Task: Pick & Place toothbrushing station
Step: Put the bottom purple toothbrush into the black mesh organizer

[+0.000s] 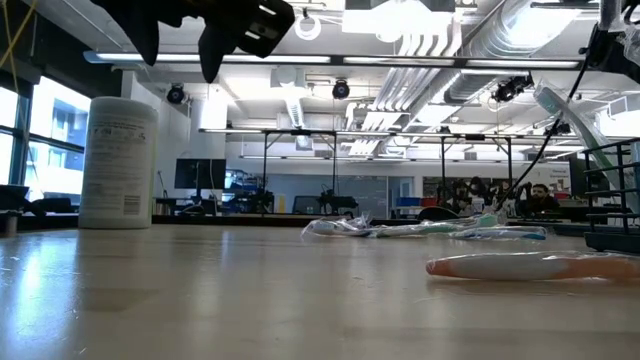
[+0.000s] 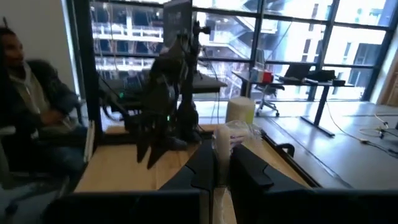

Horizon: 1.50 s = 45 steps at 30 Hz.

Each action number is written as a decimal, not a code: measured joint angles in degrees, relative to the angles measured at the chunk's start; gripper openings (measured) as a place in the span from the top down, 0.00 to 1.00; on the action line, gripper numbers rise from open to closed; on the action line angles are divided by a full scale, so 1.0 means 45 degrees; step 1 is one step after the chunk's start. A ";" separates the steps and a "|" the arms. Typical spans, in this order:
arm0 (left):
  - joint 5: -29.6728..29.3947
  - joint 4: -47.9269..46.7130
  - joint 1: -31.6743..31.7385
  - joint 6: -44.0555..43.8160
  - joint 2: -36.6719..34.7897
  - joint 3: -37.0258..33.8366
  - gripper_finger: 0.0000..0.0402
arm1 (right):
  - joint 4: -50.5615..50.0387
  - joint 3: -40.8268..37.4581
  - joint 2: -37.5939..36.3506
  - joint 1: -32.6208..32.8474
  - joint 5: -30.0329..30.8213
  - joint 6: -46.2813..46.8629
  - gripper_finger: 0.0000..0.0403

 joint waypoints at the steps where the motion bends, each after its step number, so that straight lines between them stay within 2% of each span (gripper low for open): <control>1: 0.0000 0.0002 0.0000 0.0000 0.0000 0.0000 0.57 | -0.0095 -0.0165 -0.0056 -0.0074 -0.0033 0.0204 0.96; 5: 0.0000 0.0005 0.0000 0.0000 0.0000 0.0000 0.57 | -0.0082 -0.0630 -0.0412 -0.0078 -0.0154 0.0344 0.96; 9: 0.0000 0.0110 0.0000 0.0005 0.0000 0.0000 0.57 | -0.0451 -0.0670 -0.0787 0.0232 -0.1406 0.0985 0.96; 16: 0.0000 0.0498 0.0000 0.0005 0.0005 0.0000 0.57 | -0.5965 -0.0674 -0.1030 -0.0510 -0.2984 0.6447 0.96; 21: -0.0002 0.0553 0.0000 0.0005 0.0005 0.0000 0.57 | -0.7899 -0.0674 -0.0695 -0.1393 -0.5051 0.8647 0.96; 31: -0.0005 0.0680 -0.0005 0.0003 0.0005 0.0000 0.57 | -0.8848 -0.0702 0.0444 -0.1908 -0.4555 1.1014 0.96; 37: 0.0431 0.0675 -0.0019 -0.0034 0.0005 0.0000 0.57 | -0.9040 -0.1932 0.0780 -0.1908 -0.3984 1.2858 0.96; 45: 0.0491 0.0675 -0.0019 -0.0034 0.0010 0.0000 0.57 | -0.9063 -0.2840 0.0796 -0.1908 -0.4216 1.4623 0.95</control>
